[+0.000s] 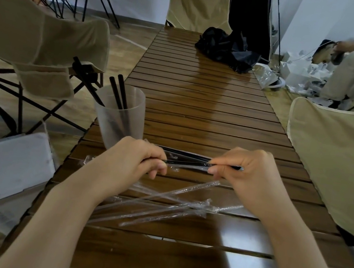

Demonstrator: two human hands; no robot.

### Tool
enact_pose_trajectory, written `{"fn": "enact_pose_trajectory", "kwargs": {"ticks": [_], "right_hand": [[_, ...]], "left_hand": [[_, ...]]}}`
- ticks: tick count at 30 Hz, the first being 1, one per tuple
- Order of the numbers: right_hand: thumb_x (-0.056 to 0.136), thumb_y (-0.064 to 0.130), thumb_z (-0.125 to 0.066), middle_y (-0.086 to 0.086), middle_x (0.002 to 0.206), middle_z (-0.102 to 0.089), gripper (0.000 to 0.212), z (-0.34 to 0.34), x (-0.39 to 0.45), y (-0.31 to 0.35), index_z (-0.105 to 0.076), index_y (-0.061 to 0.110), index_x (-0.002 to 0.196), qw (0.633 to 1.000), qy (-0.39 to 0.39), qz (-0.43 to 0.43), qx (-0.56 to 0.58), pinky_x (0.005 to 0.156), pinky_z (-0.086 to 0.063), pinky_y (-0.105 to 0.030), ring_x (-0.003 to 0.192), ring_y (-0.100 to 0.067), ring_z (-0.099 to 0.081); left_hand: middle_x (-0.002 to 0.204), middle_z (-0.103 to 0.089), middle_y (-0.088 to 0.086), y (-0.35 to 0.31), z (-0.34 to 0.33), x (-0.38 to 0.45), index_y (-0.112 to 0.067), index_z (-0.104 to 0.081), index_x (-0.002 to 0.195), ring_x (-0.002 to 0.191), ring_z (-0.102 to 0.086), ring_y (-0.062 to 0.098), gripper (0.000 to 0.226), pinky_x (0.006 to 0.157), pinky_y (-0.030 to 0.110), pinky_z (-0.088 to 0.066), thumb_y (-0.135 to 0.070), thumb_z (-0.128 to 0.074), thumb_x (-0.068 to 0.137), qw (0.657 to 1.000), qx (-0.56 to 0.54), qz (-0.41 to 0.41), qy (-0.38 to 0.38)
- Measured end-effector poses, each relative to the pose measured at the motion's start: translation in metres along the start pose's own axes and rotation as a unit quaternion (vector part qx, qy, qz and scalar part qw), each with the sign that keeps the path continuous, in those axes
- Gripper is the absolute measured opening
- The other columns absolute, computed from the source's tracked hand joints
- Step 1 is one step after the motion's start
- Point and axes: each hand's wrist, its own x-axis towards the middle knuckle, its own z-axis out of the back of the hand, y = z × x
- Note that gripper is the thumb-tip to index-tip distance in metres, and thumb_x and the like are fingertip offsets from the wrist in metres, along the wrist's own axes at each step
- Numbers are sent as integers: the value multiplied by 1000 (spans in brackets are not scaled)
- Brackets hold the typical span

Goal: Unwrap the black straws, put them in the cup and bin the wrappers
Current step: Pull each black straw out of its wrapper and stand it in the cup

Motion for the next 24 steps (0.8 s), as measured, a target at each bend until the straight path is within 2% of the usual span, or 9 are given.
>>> {"fn": "enact_pose_trajectory", "kwargs": {"ticks": [3, 6, 8, 12, 15, 19, 24], "right_hand": [[79, 14, -74, 11, 79, -69, 13, -1, 1, 0, -76, 24, 86, 1000, 18, -8, -4, 72, -49, -8, 71, 2, -66], [78, 25, -73, 18, 89, -68, 20, 5, 1, -1, -73, 33, 97, 998, 47, -31, -2, 73, -44, -1, 84, 8, -62], [79, 29, -71, 22, 88, -67, 20, 12, 0, -5, -71, 38, 97, 998, 43, -42, -18, 75, -44, -5, 88, 9, -60], [82, 19, -69, 17, 72, -70, 14, 15, 0, -7, -74, 31, 82, 999, 24, -36, -19, 80, -45, -11, 80, 9, -63], [82, 15, -70, 13, 71, -71, 13, 10, 1, -6, -76, 27, 84, 999, 20, -29, -12, 76, -48, -9, 75, 6, -65], [83, 13, -69, 12, 75, -72, 13, 2, 1, -3, -75, 22, 89, 998, 42, -38, -14, 71, -46, -2, 71, 7, -66], [83, 14, -69, 11, 70, -72, 13, -1, 1, 0, -77, 23, 88, 999, 35, -35, -10, 72, -46, -2, 69, 5, -66]], "left_hand": [[66, -62, -14, 2, 0, 0, -34, -67, 85, 82, -59, -6, 22, 70, 9, -38, -28, -50, 98, 1000, 2, 4, 5], [67, -63, -12, 6, 3, -1, -36, -66, 83, 79, -60, -3, 23, 72, 13, -43, -30, -50, 98, 1000, 0, 18, 0], [68, -64, -11, 9, 5, -1, -37, -66, 82, 76, -61, -1, 23, 74, 19, -47, -31, -50, 98, 1000, -1, 28, -4], [68, -64, -11, 10, 6, -2, -39, -65, 80, 75, -61, -2, 24, 74, 19, -47, -31, -50, 97, 1000, 5, 31, -3], [68, -65, -12, 9, 5, -3, -35, -68, 83, 76, -62, -3, 23, 73, 18, -46, -30, -51, 97, 1000, 1, 31, -2], [66, -65, -14, 8, 2, -4, -34, -70, 85, 78, -60, -8, 22, 68, 10, -36, -29, -52, 97, 999, 9, 31, 7], [66, -63, -15, 5, -1, -2, -33, -69, 86, 79, -59, -9, 21, 67, 8, -38, -29, -51, 97, 1000, 4, 20, 10]]}}
